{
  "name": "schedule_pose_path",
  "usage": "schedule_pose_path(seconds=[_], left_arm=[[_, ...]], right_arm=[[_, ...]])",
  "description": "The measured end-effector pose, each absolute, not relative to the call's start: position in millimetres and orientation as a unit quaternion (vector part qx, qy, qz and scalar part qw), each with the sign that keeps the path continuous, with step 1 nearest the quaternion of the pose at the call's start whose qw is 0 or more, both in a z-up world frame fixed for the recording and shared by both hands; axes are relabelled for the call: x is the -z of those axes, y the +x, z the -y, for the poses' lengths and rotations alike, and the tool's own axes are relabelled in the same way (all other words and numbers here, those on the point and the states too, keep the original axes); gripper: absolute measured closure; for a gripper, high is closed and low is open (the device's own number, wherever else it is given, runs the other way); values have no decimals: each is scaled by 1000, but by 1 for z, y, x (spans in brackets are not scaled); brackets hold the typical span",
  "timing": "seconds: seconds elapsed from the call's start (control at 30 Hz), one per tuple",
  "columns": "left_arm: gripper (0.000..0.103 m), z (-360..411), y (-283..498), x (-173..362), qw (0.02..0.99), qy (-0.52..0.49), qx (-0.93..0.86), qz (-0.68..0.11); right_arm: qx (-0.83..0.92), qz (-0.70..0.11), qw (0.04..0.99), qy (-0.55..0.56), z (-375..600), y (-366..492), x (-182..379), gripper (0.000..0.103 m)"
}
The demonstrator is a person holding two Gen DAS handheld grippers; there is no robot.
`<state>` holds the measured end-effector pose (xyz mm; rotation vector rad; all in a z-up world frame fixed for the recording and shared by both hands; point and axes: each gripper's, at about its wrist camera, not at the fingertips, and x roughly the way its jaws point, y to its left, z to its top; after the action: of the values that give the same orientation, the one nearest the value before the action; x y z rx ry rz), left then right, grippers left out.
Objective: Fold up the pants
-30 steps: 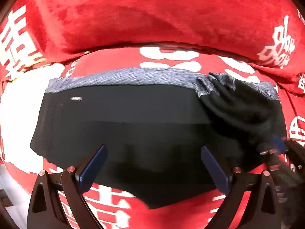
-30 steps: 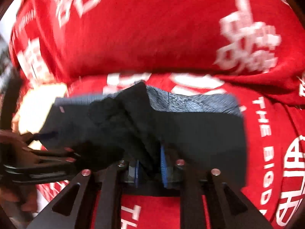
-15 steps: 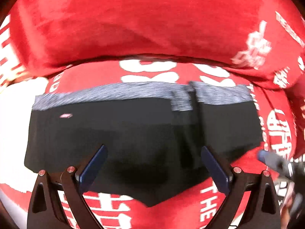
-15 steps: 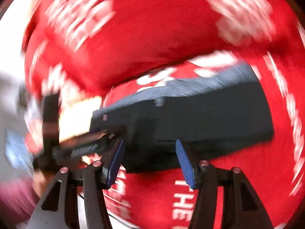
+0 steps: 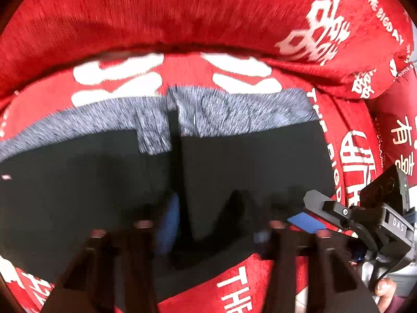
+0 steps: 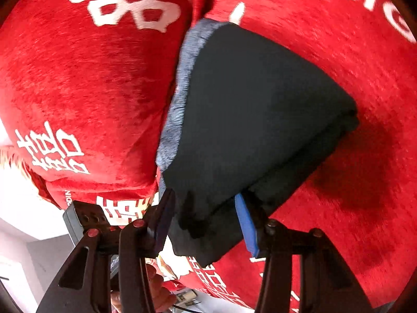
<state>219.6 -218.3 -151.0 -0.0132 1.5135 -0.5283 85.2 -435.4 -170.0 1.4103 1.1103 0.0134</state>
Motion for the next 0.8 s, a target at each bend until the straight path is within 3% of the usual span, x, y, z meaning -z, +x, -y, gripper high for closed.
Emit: schedule_pose_path(seconds=[0.07, 0.13, 0.2, 0.47, 0.73, 0.77, 0.8], left_arm=[[63, 217, 218, 156, 696, -10, 233, -679], [65, 216, 215, 153, 701, -11, 235, -673], [71, 215, 214, 149, 704, -12, 237, -669], [71, 196, 198, 118, 721, -14, 234, -652], [71, 190, 192, 148, 729, 16, 191, -657], [66, 190, 192, 147, 730, 17, 188, -657], [49, 190, 191, 144, 731, 20, 183, -657]], right_arm=[[-1, -482, 622, 617, 436, 85, 173, 53], [3, -480, 620, 621, 439, 87, 176, 62], [10, -486, 620, 616, 440, 92, 180, 96], [-51, -500, 647, 573, 429, 95, 144, 98], [-27, -530, 626, 572, 418, 95, 188, 99], [-32, -535, 625, 567, 419, 97, 185, 99], [-38, -543, 626, 558, 420, 99, 180, 97]])
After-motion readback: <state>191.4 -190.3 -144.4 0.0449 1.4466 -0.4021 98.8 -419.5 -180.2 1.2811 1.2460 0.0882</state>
